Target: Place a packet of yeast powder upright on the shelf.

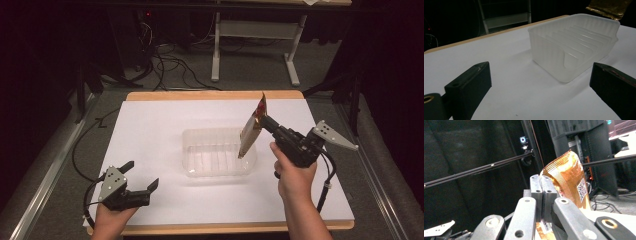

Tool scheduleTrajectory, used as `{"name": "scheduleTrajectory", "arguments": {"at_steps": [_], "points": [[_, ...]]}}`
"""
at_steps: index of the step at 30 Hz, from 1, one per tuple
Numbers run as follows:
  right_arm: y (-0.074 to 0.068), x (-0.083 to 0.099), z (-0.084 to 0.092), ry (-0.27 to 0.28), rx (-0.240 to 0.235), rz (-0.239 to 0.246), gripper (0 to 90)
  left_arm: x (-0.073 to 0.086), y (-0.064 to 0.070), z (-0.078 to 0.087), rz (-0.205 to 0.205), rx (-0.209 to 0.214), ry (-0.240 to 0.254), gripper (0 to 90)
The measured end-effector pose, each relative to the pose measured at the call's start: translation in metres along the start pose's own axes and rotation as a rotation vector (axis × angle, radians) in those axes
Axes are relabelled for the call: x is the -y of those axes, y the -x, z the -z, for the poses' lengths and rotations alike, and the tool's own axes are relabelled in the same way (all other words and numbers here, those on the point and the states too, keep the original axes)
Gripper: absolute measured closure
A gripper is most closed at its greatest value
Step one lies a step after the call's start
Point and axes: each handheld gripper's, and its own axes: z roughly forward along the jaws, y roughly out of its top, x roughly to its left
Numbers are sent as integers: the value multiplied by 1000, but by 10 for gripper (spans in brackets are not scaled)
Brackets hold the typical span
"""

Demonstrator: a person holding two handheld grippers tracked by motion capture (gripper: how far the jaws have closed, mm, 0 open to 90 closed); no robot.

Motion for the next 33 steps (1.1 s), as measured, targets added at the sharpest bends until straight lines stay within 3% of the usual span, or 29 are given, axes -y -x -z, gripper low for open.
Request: {"name": "scheduleTrajectory", "arguments": {"at_steps": [10,33], "points": [[-10,19,-33,-37,-44,-19,900,-1,1,0,-3,3,5,44],[-23,37,-73,-85,-91,-33,900,-1,0,-1,-9,9,3,44]]}}
